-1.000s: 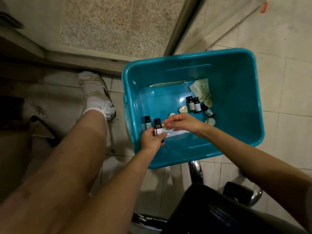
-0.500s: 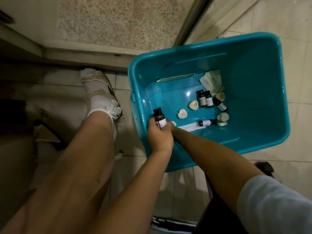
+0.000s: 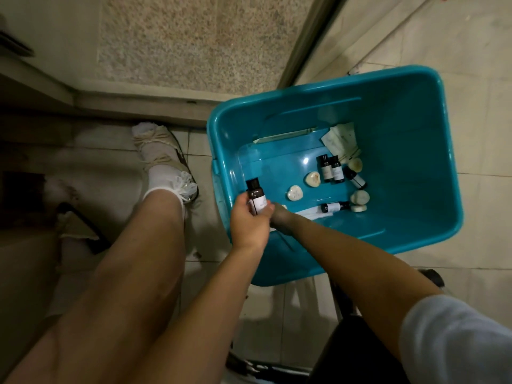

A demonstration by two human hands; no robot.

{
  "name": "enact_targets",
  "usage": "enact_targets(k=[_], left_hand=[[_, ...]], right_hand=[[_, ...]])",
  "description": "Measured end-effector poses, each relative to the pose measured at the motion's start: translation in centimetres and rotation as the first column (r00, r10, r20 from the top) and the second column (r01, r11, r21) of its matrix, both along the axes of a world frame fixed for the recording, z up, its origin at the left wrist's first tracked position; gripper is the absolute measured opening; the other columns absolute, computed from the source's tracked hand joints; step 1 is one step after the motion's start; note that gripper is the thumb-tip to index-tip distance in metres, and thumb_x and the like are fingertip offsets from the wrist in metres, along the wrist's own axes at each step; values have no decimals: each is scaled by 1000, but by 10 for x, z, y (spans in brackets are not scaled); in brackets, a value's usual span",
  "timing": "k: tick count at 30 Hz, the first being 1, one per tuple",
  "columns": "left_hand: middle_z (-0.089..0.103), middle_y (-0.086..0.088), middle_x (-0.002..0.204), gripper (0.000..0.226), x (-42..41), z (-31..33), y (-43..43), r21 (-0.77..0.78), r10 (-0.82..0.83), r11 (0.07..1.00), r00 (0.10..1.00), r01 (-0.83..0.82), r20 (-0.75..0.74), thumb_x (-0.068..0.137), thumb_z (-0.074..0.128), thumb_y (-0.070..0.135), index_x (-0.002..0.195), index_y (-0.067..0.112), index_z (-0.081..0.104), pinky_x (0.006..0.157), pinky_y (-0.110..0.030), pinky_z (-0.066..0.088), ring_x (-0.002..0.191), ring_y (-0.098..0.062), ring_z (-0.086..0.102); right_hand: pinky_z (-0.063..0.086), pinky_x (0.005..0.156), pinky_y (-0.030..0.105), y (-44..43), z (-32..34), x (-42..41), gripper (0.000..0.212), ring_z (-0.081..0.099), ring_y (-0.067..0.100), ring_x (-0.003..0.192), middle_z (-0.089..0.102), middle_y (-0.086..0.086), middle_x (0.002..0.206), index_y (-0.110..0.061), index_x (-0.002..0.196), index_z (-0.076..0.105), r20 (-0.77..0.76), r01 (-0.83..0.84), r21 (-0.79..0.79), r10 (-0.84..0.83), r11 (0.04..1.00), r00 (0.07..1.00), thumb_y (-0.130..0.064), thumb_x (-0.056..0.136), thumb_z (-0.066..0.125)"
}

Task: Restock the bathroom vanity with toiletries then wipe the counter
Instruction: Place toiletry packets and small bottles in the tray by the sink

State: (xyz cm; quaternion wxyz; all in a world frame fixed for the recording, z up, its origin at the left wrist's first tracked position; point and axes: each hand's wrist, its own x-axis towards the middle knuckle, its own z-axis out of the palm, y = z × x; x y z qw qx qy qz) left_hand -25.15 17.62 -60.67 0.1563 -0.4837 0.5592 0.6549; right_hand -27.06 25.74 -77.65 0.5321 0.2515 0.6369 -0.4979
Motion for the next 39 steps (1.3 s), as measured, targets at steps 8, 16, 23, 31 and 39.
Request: enact_targets(k=[8, 16, 23, 31, 39], left_hand=[[56, -15, 110, 38, 8, 22, -10, 17, 15, 1000, 1000, -14, -16, 81, 63, -10, 116, 2, 54, 62, -24, 57, 96, -30, 58], [54, -12, 107, 44, 25, 84, 4, -2, 67, 998, 989, -68, -131, 80, 62, -14, 121, 0, 54, 54, -14, 54, 94, -27, 57], [59, -14, 107, 42, 51, 160, 12, -3, 152, 987, 923, -164, -353, 80, 64, -11, 119, 1, 56, 58, -14, 56, 88, -24, 61], [70, -8, 89, 34, 87, 243, 7, 153, 265, 964, 799, -217, -539, 82, 63, -7, 115, -2, 61, 62, -16, 57, 68, -8, 69], [71, -10, 105, 35, 107, 333, 0, 49, 202, 969, 654, -244, -729, 79, 69, 1, 114, 6, 64, 81, -26, 57, 94, -19, 68]], right_hand=[[53, 73, 18, 57, 100, -50, 20, 70, 9, 76, 66, 8, 104, -15, 103, 53, 37, 84, -200, -78, 976, 996, -5, 88, 62], [51, 85, 23, 70, 221, -61, 45, 68, 16, 92, 68, 4, 104, -20, 125, 50, -137, 0, -419, -63, 908, 989, 5, 88, 55], [52, 76, 19, 64, 310, -22, 37, 68, 12, 95, 67, 2, 105, -19, 125, 53, -332, -110, -505, -75, 856, 940, -3, 92, 53], [55, 80, 23, 54, 412, 8, 71, 70, 16, 94, 72, 3, 100, -13, 115, 60, -430, -210, -633, -113, 745, 896, -37, 54, 88], [56, 84, 29, 46, 500, 26, 39, 66, 23, 104, 70, 9, 110, -16, 113, 61, -595, -323, -645, -190, 693, 781, -16, 75, 68]])
